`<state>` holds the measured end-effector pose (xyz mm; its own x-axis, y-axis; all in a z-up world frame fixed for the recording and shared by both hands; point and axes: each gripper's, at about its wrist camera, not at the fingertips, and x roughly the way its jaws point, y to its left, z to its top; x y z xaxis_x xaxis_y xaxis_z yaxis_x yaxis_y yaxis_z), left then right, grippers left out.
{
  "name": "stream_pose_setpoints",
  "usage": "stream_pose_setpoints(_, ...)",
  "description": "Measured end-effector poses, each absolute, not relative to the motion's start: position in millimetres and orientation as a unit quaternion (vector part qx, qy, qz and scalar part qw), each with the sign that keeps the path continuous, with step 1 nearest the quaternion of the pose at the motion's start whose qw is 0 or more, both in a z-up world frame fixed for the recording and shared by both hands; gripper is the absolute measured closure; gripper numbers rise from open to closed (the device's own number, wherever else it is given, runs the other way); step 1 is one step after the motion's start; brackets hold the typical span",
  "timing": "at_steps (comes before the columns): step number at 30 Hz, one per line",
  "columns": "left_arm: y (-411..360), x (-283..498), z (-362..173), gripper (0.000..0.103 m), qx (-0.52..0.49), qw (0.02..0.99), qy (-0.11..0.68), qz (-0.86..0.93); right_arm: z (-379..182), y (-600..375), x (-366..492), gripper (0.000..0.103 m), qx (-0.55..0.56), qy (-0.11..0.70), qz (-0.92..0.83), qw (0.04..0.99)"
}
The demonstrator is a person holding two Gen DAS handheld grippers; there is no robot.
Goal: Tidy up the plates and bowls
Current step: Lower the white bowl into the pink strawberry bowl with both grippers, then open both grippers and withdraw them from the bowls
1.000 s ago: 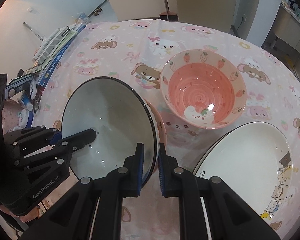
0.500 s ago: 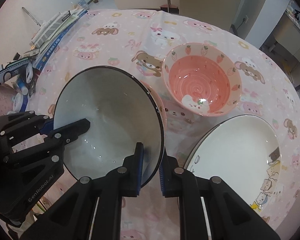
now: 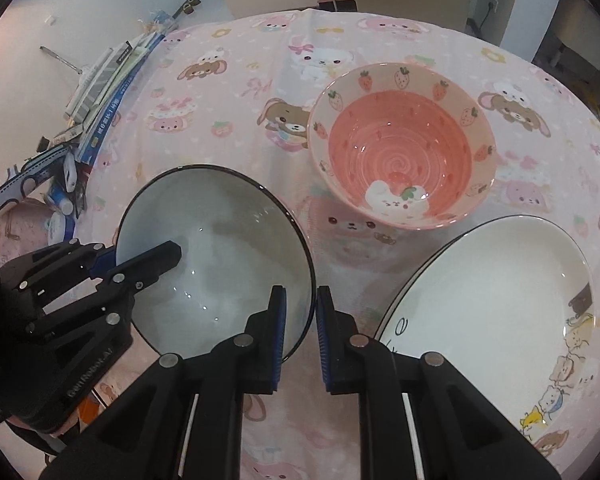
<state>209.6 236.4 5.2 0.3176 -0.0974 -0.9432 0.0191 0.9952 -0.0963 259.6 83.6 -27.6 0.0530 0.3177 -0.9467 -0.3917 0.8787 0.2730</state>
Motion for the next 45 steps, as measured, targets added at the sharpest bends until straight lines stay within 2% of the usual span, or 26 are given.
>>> stream_pose_setpoints(11, 244, 211, 1, 0.091, -0.038, 0.807, 0.588, -0.032, -45, 85, 263, 0.087, 0.0, 0.651, 0.269, 0.71)
stream_pose_setpoints(21, 259, 214, 3, 0.086, -0.07, 0.787, 0.609, -0.066, -60, 91, 268, 0.085, 0.02, 0.66, 0.272, 0.7)
stream_pose_setpoints(25, 256, 212, 8, 0.083, -0.028, 0.784, 0.619, -0.048, -59, 95, 265, 0.089, 0.005, 0.651, 0.259, 0.713)
stream_pose_setpoints(37, 252, 202, 14, 0.083, -0.001, 0.788, 0.613, -0.053, -60, 96, 268, 0.088, -0.007, 0.656, 0.265, 0.707)
stream_pose_setpoints(38, 252, 201, 15, 0.085, 0.0, 0.792, 0.608, -0.053, -59, 96, 268, 0.088, -0.01, 0.658, 0.267, 0.704)
stream_pose_setpoints(39, 252, 200, 15, 0.093, 0.0, 0.795, 0.603, -0.058, -58, 95, 268, 0.088, -0.011, 0.658, 0.27, 0.703)
stream_pose_setpoints(45, 254, 195, 16, 0.095, -0.008, 0.811, 0.582, -0.057, -31, 82, 266, 0.088, -0.02, 0.629, 0.27, 0.728)
